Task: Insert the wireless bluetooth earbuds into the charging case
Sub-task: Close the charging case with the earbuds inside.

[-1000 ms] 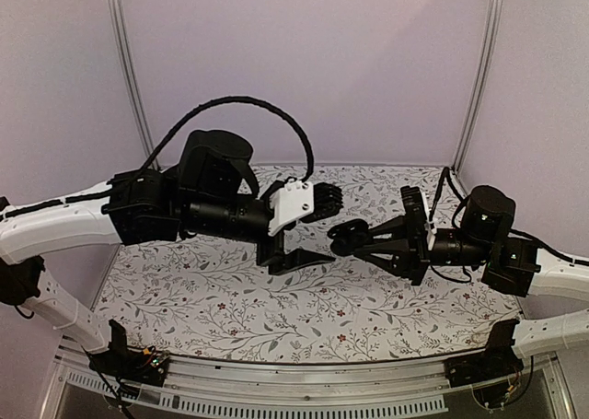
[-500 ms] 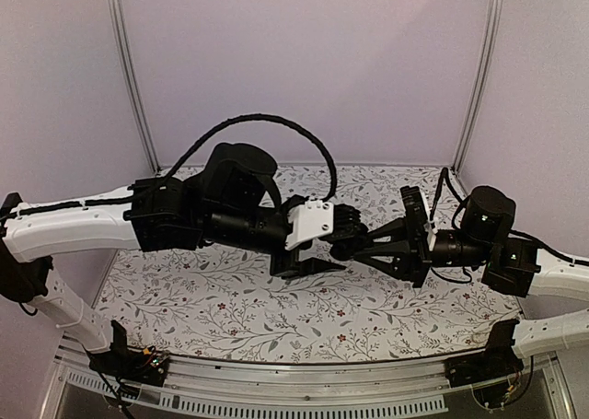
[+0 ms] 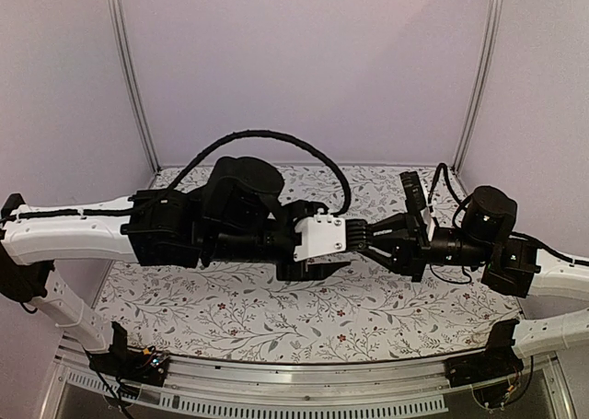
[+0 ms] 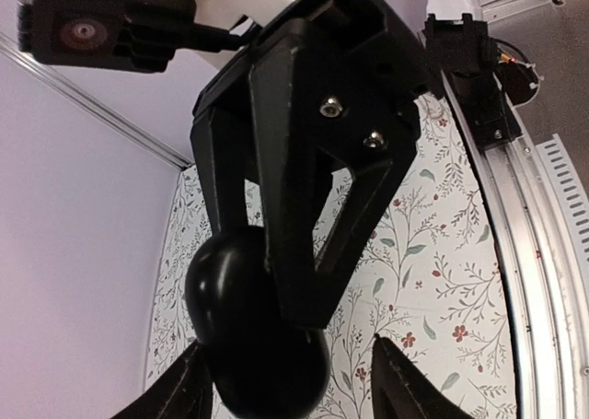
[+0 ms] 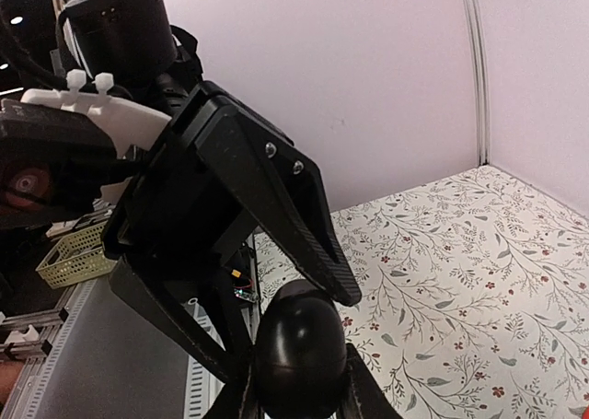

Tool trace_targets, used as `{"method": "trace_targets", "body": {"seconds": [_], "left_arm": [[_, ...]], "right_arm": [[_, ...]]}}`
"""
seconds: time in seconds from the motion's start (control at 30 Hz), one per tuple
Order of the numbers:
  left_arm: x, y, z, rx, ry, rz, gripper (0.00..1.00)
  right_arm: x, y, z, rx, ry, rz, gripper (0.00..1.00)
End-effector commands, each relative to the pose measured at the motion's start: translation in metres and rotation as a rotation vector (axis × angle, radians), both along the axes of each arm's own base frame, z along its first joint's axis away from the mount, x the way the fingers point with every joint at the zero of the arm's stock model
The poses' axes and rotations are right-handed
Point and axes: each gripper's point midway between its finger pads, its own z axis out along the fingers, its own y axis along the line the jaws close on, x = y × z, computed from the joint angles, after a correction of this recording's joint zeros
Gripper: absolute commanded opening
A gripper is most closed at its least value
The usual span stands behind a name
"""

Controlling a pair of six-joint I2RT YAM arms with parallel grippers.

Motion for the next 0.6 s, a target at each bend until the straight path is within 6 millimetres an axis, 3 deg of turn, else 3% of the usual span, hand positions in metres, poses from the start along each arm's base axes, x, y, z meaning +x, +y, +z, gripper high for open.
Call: {"method": "trace_targets", "body": {"seconds": [0.0, 0.17, 0.3, 0.57], "left_arm": [[-0.01, -0.012, 0.0, 0.004, -0.062, -0.021, 0.56], [-0.004, -0.014, 0.0, 0.008, -0.079, 0.01, 0.48], [-0.012, -0.013, 0.0, -0.006, -0.028, -0.028, 0.48], [0.013, -0.015, -0.006, -0.005, -0.068, 0.105, 0.54]], "right_arm": [[0.017, -0.005, 0.013, 0.069, 0.089, -0.095, 0.0], [0.015, -0.005, 0.012, 0.071, 0.105, -0.078, 0.0], [0.016, -0.007, 0.008, 0.038, 0.055, -0.099, 0.0], [0.018, -0.001, 0.002, 0.03, 0.113, -0.087, 0.0]]}}
